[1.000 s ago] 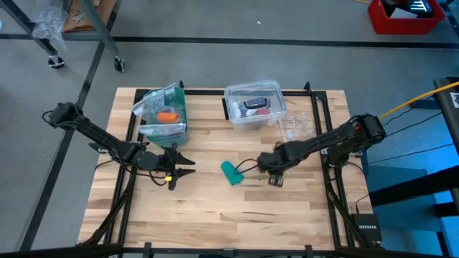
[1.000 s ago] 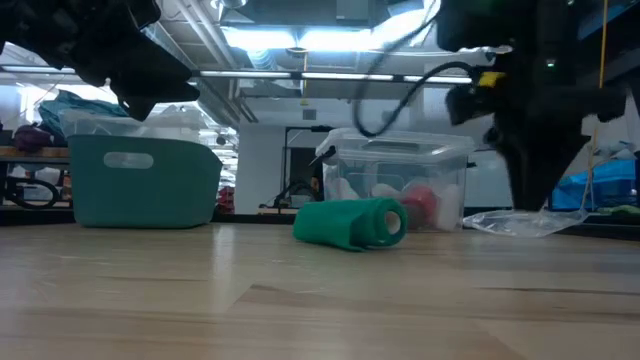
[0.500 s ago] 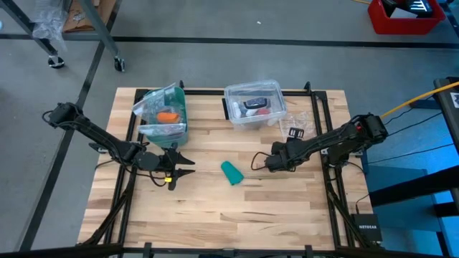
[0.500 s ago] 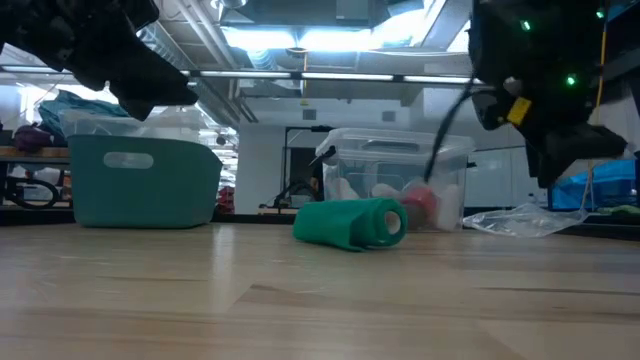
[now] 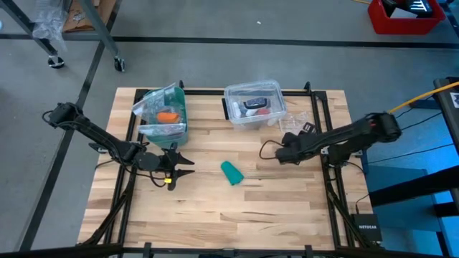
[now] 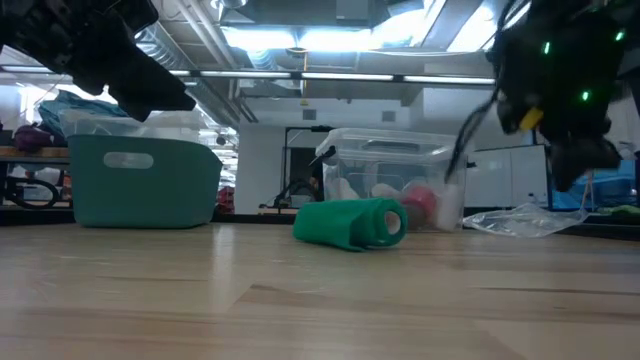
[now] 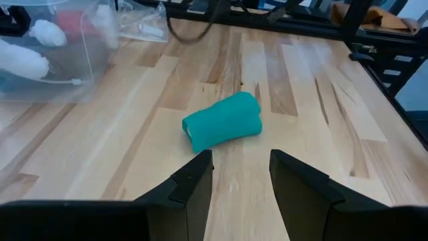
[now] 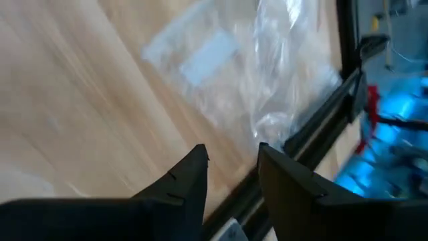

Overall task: Roll bandage
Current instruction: Open the transparent zip bag

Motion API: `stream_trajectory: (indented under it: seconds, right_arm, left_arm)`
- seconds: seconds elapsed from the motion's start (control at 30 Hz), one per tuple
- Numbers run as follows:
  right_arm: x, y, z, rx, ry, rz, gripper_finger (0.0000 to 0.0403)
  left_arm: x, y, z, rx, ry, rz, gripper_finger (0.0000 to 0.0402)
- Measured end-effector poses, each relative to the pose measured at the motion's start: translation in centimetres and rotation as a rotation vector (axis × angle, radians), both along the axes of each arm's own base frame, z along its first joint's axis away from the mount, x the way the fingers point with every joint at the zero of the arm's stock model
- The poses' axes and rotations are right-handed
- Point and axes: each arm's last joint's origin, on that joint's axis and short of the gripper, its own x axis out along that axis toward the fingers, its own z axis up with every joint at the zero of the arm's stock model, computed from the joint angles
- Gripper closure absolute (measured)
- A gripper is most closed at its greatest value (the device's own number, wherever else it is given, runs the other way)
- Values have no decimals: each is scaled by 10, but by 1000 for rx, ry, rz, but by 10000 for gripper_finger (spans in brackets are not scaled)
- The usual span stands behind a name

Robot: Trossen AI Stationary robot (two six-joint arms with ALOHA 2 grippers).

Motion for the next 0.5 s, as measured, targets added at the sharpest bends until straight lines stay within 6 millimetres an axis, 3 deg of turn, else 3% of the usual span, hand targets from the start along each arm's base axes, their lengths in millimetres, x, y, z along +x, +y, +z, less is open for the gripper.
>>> stream_trajectory:
  seconds: [0.27,0.37,0.5]
  right_arm:
    - [-44,-6,51,68,-498,24,269]
    - [-68,-8,46,123,-739,-14,269]
    - [-90,-11,17,179,-963,-167,269]
  left_arm:
    - [0,0,0,-4,-1,1,260]
    - [0,0,0,0,-1,0,260]
    - [0,0,0,0,-1,0,260]
